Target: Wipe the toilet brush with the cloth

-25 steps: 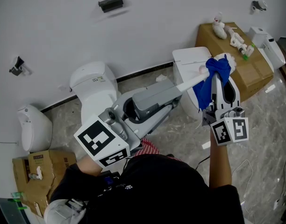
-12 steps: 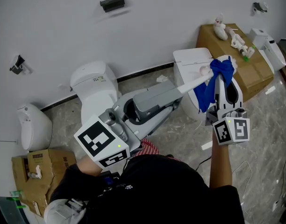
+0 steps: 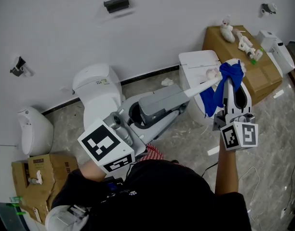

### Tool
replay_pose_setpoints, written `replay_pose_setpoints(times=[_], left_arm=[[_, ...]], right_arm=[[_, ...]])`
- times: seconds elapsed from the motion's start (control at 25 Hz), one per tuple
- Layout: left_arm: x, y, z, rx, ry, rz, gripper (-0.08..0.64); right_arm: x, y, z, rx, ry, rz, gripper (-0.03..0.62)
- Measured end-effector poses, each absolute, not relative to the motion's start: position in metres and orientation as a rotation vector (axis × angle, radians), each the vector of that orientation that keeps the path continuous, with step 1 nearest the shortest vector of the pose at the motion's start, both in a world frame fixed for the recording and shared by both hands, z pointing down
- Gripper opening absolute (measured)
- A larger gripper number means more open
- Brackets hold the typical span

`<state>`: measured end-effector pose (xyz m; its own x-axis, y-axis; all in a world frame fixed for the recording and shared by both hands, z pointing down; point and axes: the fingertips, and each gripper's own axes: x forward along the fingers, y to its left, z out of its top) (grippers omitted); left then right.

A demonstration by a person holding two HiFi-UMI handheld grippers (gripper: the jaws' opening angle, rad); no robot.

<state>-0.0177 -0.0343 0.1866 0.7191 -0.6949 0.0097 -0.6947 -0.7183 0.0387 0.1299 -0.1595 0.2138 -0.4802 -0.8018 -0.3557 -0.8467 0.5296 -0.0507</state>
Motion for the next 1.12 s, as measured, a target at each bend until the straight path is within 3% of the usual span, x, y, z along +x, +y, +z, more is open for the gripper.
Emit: replay_pose_setpoints(times=[1.12], left_arm=[[-0.028,-0.054,0.187,2.853,-1.329,-0.019,0.169]], right_arm=[[0.074,-0.095,0.239,-1.046,2.549,0.073,0.064]])
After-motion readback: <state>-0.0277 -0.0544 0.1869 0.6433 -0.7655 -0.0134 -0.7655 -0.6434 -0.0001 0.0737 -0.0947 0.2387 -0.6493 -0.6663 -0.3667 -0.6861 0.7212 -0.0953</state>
